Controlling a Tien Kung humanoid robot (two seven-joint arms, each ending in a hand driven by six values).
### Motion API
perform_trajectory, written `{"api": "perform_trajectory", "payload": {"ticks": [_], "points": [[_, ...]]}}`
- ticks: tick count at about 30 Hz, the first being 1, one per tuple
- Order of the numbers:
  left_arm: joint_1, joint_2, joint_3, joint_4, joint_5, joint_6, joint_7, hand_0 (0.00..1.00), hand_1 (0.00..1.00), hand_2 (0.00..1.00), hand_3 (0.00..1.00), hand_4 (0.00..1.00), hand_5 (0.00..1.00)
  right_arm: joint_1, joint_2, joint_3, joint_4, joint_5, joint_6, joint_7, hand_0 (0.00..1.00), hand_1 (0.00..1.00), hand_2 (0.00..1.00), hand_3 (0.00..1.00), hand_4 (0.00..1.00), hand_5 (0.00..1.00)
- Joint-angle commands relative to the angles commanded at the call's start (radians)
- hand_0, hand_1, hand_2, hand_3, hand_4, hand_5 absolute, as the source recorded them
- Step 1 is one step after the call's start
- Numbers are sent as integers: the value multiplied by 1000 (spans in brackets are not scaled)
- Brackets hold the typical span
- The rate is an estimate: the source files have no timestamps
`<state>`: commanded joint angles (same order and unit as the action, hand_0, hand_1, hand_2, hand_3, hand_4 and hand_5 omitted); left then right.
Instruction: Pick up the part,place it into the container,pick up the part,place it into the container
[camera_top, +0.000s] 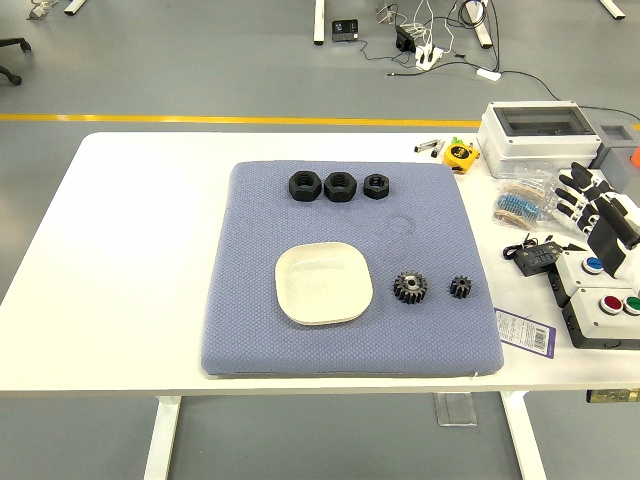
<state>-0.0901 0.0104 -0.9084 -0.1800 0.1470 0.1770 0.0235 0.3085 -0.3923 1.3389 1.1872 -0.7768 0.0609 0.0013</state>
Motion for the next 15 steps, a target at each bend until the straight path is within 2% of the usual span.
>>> {"api": "perform_trajectory", "payload": {"ticks": [8,9,14,15], "points": [[6,0,-2,0,4,1,1,762,734,762,596,687,636,12,-3,-23,-1,1,10,0,998,938,935,973,998,653],[7,0,-2,0,3,1,1,762,733,762,594,687,637,14,-5,-31,-2,2,9,5,998,919,915,928,998,640],[8,0,0,0,-5,1,0,762,733,762,594,687,637,42,-17,-110,-22,-62,-47,140,998,919,915,928,998,640],[8,-1,-2,0,-3,2,1,762,733,762,594,688,636,53,-21,-128,-29,-98,-50,154,921,843,857,863,993,507]]}}
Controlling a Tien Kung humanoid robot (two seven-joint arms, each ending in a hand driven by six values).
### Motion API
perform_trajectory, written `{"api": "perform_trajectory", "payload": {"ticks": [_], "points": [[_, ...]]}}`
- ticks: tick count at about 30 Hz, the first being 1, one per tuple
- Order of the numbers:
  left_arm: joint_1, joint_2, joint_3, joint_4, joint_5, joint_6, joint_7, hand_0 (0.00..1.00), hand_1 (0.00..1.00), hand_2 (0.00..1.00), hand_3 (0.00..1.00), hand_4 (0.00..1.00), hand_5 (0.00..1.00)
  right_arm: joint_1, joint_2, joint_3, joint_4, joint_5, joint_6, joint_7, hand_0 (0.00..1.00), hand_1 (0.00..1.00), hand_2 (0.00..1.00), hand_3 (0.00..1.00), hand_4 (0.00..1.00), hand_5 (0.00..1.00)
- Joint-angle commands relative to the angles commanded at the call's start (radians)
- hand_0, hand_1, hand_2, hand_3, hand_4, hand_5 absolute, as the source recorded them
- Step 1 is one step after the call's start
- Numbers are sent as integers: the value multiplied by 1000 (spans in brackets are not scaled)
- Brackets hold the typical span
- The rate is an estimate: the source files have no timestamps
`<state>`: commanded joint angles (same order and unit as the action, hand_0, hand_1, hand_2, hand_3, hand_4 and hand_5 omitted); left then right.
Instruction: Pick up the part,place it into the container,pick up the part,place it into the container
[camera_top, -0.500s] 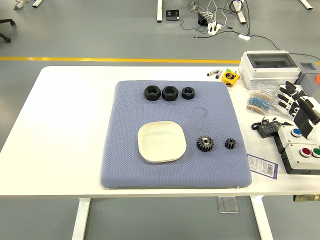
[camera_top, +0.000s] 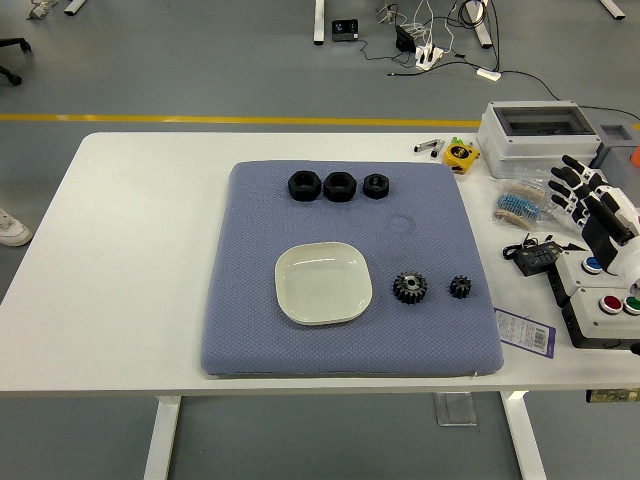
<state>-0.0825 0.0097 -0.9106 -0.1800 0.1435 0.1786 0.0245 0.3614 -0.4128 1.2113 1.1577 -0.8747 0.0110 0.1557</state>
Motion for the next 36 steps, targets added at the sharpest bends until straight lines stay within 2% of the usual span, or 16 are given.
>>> {"api": "perform_trajectory", "payload": {"ticks": [5,6,11,12,13,17,18,23,24,29,30,35,36], "points": [[-1,-1,5,0,-12,-1,-3,762,733,762,594,688,636,55,-28,-91,-26,-202,6,12,921,843,857,863,993,507],[-1,-1,6,0,-15,-1,-3,762,733,761,595,688,636,73,-34,-113,-31,-234,10,5,836,796,816,845,990,391],[-1,-1,9,0,-19,-1,-4,762,733,761,595,688,636,162,-57,-223,-41,-439,63,-38,836,796,816,845,990,391],[-1,-1,9,0,-20,-1,-4,763,731,759,595,687,633,168,-58,-232,-41,-457,67,-40,781,753,780,785,998,308],[-1,-1,9,0,-21,-1,-5,763,731,759,595,687,633,193,-63,-264,-45,-494,86,-44,781,753,780,785,998,308],[-1,1,8,0,-20,0,-6,763,731,759,595,687,633,278,-69,-370,-64,-576,152,-44,781,753,780,785,998,308],[-1,1,10,0,-21,1,-6,762,731,758,594,688,633,298,-69,-395,-66,-589,169,-42,745,717,752,760,998,280],[0,4,25,0,-35,1,-8,762,731,758,594,688,633,354,-66,-477,-62,-618,225,-56,745,717,752,760,998,280],[0,5,25,0,-35,2,-8,762,729,757,594,690,635,362,-66,-491,-61,-621,231,-58,719,708,745,757,998,272],[2,6,25,0,-34,3,-8,762,729,757,594,690,635,402,-54,-577,-83,-656,220,-47,719,708,745,757,998,272],[3,5,25,0,-33,3,-7,763,729,757,594,689,634,407,-50,-588,-95,-668,215,-42,648,671,717,732,998,269],[5,7,29,0,-32,3,-6,763,729,757,594,689,634,420,-34,-613,-151,-717,192,-24,648,671,717,732,998,269],[5,7,30,0,-31,3,-6,763,728,756,594,689,633,420,-32,-615,-163,-726,188,-21,609,650,704,694,998,269]]}}
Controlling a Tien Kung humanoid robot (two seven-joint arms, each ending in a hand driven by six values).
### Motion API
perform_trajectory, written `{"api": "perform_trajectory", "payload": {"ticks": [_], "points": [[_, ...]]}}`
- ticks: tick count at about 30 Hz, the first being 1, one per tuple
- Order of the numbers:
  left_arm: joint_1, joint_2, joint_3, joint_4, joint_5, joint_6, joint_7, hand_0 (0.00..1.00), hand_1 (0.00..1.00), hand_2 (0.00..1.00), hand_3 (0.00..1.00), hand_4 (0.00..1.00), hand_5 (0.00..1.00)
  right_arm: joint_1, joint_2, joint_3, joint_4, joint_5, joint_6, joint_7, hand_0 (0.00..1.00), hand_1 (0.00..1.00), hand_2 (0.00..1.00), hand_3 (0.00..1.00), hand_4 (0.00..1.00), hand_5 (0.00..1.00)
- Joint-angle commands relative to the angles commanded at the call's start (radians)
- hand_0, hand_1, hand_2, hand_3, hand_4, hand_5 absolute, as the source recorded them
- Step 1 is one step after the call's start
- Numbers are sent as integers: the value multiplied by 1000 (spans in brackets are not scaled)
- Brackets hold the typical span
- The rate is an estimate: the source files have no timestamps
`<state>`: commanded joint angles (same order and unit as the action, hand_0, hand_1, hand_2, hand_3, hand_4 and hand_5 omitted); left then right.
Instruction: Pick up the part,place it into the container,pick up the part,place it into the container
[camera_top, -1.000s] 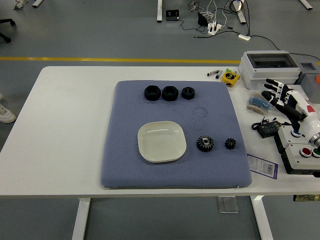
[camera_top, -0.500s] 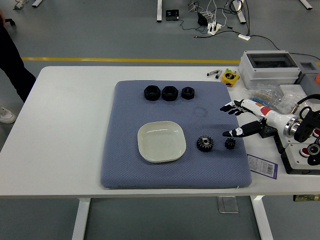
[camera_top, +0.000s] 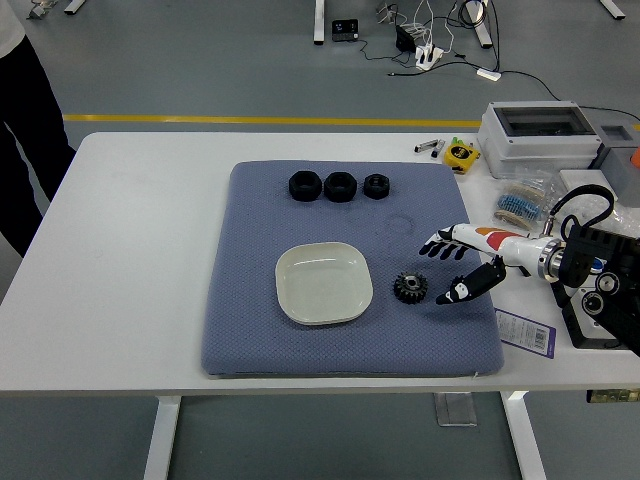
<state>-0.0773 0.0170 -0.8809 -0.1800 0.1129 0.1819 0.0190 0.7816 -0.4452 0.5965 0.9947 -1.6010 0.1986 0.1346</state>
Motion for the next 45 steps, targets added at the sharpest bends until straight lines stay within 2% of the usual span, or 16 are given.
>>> {"api": "perform_trajectory", "payload": {"ticks": [5,6,23,24,35,36,41,42,45], "points": [[2,1,-3,0,10,1,2,763,728,756,594,689,633,-6,-2,-3,-25,-23,-27,20,609,650,704,694,998,269],[3,1,-4,0,12,2,3,763,726,755,593,689,633,-7,-2,-3,-29,-26,-33,23,573,621,677,632,998,257],[0,2,10,0,3,3,3,763,722,753,593,690,629,-35,13,10,-106,-30,-84,58,528,598,664,608,975,223],[-1,2,11,0,2,3,3,763,722,752,593,690,628,-36,15,10,-110,-29,-83,57,486,566,635,600,920,192],[-3,3,13,0,-2,2,2,763,721,752,593,690,627,-29,30,-5,-131,-45,-111,47,456,533,624,592,887,176],[-4,3,11,0,-1,2,2,763,720,752,593,689,624,-29,30,-7,-131,-48,-114,47,403,499,592,574,845,149],[-5,3,11,0,0,2,2,763,720,752,593,689,624,-26,33,-17,-127,-65,-136,51,403,499,592,574,845,149],[-5,3,11,0,0,2,2,763,718,751,592,689,624,-26,33,-19,-128,-68,-138,51,366,478,554,556,806,122],[-5,3,12,0,0,2,2,763,718,751,592,689,624,-26,37,-22,-137,-85,-141,50,366,478,554,556,806,122]]}}
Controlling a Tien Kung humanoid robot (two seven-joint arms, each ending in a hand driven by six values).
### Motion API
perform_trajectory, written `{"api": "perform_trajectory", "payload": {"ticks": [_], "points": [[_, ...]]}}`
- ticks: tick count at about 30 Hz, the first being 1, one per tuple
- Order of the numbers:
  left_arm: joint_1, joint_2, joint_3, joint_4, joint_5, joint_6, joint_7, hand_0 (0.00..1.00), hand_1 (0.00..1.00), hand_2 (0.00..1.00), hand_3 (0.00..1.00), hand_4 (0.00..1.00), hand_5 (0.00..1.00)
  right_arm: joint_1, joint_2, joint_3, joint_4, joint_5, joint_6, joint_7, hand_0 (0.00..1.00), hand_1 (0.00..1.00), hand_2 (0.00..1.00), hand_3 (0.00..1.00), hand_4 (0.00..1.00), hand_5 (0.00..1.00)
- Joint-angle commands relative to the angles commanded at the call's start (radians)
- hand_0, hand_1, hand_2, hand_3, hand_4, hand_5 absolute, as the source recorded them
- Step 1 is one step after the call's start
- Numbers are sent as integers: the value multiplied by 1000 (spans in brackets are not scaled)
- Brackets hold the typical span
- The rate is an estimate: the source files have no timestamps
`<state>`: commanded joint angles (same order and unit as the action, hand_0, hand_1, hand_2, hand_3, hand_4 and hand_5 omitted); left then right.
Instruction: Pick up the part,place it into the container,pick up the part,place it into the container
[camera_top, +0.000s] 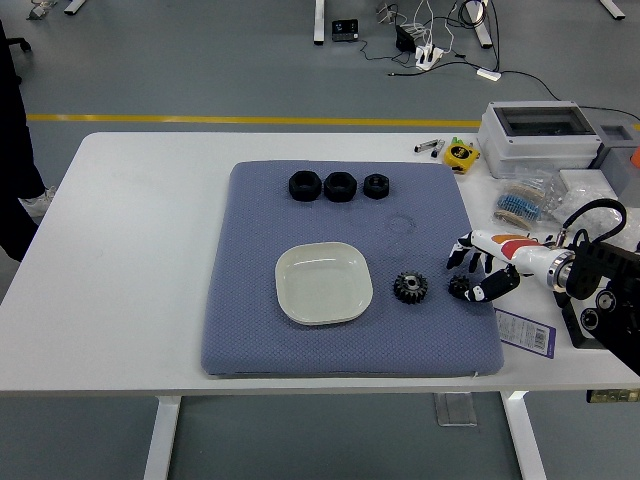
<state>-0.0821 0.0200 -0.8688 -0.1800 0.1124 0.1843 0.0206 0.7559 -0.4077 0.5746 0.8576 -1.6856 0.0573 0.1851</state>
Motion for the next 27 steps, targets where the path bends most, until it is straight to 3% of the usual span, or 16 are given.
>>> {"api": "perform_trajectory", "payload": {"ticks": [20,21,26,27], "points": [[-3,-1,-9,0,5,0,-1,762,715,751,592,689,623,-1,-6,-9,-4,-34,0,11,318,421,495,491,751,88],[-3,-1,-11,0,5,0,-1,761,714,750,592,689,623,0,-5,-10,-5,-36,-2,12,139,347,467,485,799,78],[-4,0,-12,0,4,0,-1,761,714,750,592,689,623,1,-4,-14,-8,-38,-5,13,139,347,467,485,799,78],[-4,0,-12,0,4,0,-1,762,713,748,591,689,624,1,-4,-16,-8,-39,-5,13,87,306,449,483,850,42]]}}
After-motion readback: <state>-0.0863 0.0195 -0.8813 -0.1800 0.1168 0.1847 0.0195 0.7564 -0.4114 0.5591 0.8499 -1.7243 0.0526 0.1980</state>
